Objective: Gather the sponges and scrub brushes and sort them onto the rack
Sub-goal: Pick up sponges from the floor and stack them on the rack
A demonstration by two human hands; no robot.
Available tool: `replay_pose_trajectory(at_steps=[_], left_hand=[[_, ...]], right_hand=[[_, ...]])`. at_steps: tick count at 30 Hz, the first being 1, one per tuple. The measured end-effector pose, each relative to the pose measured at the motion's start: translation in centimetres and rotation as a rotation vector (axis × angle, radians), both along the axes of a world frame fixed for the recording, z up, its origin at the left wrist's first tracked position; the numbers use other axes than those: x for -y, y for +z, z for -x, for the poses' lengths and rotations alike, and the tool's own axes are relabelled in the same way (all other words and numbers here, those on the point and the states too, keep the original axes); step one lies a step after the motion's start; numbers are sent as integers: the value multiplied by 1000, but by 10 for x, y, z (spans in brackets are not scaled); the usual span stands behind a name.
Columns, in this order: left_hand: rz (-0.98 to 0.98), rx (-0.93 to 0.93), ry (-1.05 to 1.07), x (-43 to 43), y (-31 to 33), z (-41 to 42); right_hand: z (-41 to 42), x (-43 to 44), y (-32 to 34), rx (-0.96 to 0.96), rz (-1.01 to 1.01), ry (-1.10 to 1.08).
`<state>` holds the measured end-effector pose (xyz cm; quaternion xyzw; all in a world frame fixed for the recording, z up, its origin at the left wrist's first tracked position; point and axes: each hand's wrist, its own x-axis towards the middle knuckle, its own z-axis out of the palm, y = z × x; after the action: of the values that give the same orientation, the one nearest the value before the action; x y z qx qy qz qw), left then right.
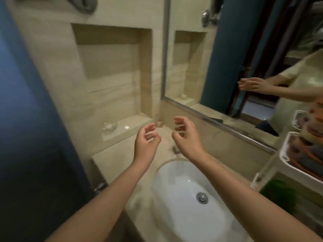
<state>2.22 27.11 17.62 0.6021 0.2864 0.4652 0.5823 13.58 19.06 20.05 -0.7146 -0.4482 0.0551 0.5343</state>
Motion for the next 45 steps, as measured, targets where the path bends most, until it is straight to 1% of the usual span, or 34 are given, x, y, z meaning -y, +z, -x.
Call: replay_pose_trajectory(at_steps=[6,12,18,26,30,33,38,42,45], left_hand=[[81,-81,302,-45,-34,134],[169,-181,534,-58,-66,279],[271,-253,699,-56,-98,401],[366,-299,912,-21,-144,546],[454,-273,1018,-6,-167,596],[523,-251,1086,2,-188,620],[664,-226,1197,2,-236,655],[760,-226,1261,-17,-289,680],[816,-197,1282,-35,-346,698]], right_hand=[[107,-76,-52,-82,131,319],[237,-130,-92,-116,249,601],[358,-155,-130,-51,355,800],[504,-170,-174,-54,448,1027],[558,-173,-197,-57,492,1159],[587,-179,-224,-30,538,1209],[632,-203,-276,56,698,1297],[667,-227,-333,83,806,1339],[694,-246,-392,108,856,1346]])
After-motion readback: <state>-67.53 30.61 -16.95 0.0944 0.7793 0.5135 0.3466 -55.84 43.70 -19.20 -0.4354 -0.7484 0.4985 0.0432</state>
